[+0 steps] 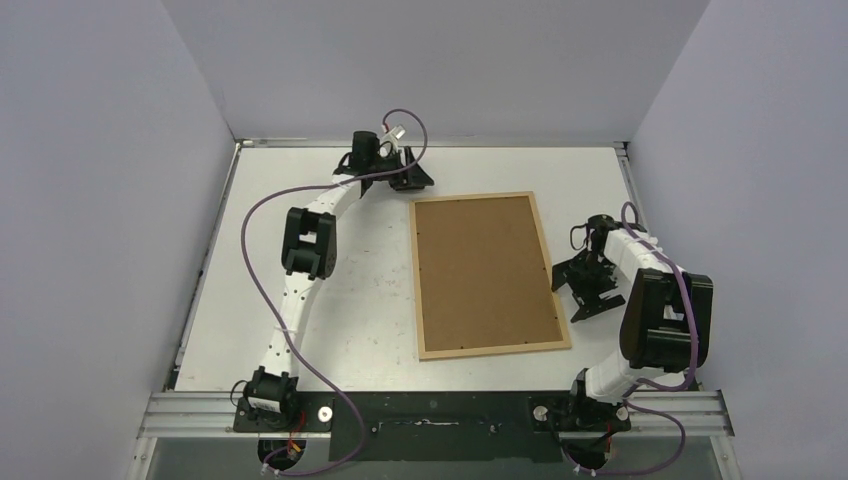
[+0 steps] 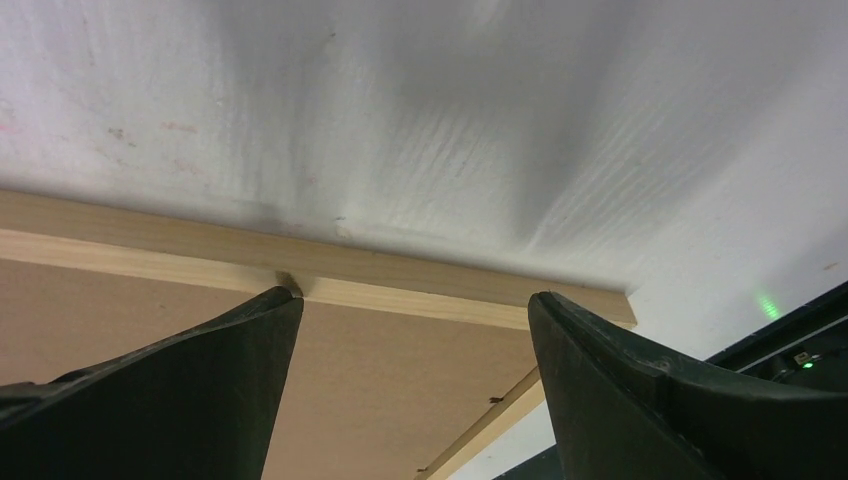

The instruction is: Put the photo into the frame

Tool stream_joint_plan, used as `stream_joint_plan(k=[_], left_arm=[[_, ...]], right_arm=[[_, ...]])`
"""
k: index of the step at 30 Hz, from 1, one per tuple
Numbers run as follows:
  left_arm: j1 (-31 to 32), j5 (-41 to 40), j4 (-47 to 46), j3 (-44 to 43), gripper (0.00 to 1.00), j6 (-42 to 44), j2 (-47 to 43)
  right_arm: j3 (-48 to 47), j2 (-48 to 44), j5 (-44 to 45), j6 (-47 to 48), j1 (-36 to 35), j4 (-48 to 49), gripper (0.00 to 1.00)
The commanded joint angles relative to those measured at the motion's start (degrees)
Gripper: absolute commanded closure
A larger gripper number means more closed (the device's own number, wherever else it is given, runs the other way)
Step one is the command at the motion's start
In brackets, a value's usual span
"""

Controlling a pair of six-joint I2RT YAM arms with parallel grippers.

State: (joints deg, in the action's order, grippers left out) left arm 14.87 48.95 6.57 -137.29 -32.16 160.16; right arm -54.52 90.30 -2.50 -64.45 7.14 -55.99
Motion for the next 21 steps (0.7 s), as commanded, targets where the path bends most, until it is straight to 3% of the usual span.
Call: stream_joint_plan(k=[1,9,16,21], left_arm=[[-0.11,8.08,-2.61,0.85,0.49,-1.12,0.29],[-2.60,10.94,-5.75,13.78,0.63,-2.67,-7.15],[-7.24,8.83,-13.69,31.33,0.67,-4.74,-17.80],[-9.66,5.43,-7.60,41.67,0.69,0.07,-25.96]], right_arm=[[-0.81,0.95,-4.11,1.43,-0.07,3.18,0.13],[-4.84,8.05,-9.91,8.84,-3.11,10.69,0.13],[-14.38,17.77,-12.12,15.85,-11.37,15.86,0.13],[-25.95,26.86,-11.10,27.15,-15.52,15.77,0.14]])
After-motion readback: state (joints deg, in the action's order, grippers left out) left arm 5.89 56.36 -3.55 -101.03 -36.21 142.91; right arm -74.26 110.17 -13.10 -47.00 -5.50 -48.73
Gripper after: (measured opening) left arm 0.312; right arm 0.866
